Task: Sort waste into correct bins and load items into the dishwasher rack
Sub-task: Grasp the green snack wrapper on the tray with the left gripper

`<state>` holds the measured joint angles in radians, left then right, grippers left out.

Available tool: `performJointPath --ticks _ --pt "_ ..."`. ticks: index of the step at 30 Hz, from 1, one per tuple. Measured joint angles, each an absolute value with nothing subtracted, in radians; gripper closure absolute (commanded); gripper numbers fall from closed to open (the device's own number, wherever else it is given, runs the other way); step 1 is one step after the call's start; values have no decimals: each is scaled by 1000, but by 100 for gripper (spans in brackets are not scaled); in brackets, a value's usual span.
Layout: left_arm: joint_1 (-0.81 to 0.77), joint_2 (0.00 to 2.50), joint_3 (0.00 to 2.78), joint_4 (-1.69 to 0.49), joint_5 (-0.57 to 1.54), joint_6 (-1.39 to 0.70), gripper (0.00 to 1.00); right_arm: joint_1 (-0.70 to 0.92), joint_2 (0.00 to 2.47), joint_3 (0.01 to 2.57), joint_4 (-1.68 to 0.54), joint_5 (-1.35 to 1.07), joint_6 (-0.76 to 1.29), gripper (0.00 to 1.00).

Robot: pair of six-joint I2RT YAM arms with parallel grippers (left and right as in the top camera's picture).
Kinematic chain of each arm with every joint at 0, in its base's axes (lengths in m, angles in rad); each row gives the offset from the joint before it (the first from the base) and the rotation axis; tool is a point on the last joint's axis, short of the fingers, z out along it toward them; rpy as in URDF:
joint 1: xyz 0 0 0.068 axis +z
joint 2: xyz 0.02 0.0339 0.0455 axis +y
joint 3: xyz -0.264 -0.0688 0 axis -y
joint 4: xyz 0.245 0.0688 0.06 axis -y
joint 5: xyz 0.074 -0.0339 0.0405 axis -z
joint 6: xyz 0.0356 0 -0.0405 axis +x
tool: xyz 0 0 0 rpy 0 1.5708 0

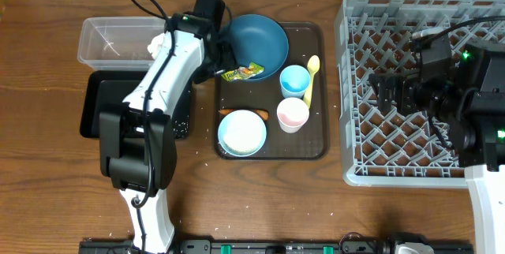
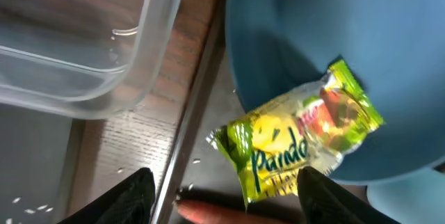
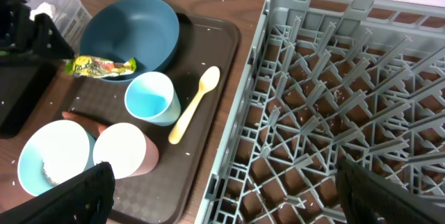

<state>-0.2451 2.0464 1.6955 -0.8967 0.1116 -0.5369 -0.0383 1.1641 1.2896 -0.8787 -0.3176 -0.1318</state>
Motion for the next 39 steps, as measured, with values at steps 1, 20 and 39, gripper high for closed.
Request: performJointPath --ticks 1,20,39 --pt "-245 2046 1681 -880 112 -546 31 -39 1164 1290 -879 -318 -132 1" --pt "-259 2061 1626 -735 105 -588 32 -38 1164 1290 -879 -318 -132 1" --pt "-282 2088 1626 -730 105 -605 75 -38 1164 1290 -879 -318 -132 1"
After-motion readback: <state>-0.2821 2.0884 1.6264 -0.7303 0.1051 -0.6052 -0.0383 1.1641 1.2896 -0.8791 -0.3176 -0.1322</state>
